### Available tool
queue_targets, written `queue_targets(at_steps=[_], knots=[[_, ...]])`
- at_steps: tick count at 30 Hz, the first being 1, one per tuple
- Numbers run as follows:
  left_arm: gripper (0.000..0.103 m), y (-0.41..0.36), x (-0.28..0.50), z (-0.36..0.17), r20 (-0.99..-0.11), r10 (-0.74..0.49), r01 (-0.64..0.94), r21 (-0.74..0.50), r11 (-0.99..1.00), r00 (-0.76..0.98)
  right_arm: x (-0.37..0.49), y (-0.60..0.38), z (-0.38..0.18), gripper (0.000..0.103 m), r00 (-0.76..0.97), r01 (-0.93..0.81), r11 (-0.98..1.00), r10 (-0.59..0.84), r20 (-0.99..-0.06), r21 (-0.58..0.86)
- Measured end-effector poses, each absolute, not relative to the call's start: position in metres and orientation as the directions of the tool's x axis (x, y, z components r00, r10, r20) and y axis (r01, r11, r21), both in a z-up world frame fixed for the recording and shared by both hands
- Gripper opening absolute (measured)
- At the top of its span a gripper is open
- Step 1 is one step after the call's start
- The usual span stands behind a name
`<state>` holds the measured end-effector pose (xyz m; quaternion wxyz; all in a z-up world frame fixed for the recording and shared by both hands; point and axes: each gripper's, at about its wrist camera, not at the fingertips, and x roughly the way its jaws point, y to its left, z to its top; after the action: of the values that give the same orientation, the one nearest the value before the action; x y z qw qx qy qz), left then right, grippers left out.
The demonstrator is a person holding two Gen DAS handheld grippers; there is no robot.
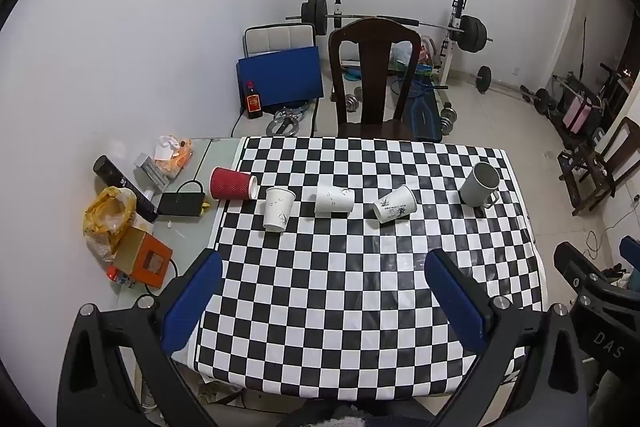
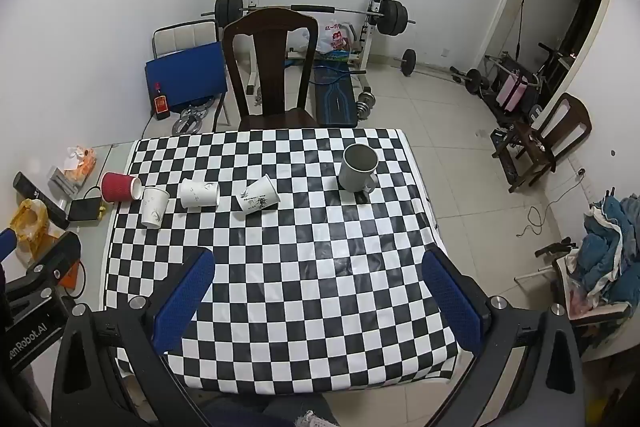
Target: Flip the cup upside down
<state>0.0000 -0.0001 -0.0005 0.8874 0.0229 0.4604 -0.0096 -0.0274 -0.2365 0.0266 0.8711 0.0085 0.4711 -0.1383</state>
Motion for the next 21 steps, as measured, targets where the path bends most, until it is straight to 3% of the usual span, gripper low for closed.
queue_targets(at_steps=[21], knots=[[0.103, 0.0002, -0.0003, -0.0004, -0.815, 0.006, 0.036, 0.033, 0.999, 0.58, -0.0273, -0.2367, 0.0264, 0.103, 0.53, 0.249, 0.963, -0.223, -0.818, -0.101]])
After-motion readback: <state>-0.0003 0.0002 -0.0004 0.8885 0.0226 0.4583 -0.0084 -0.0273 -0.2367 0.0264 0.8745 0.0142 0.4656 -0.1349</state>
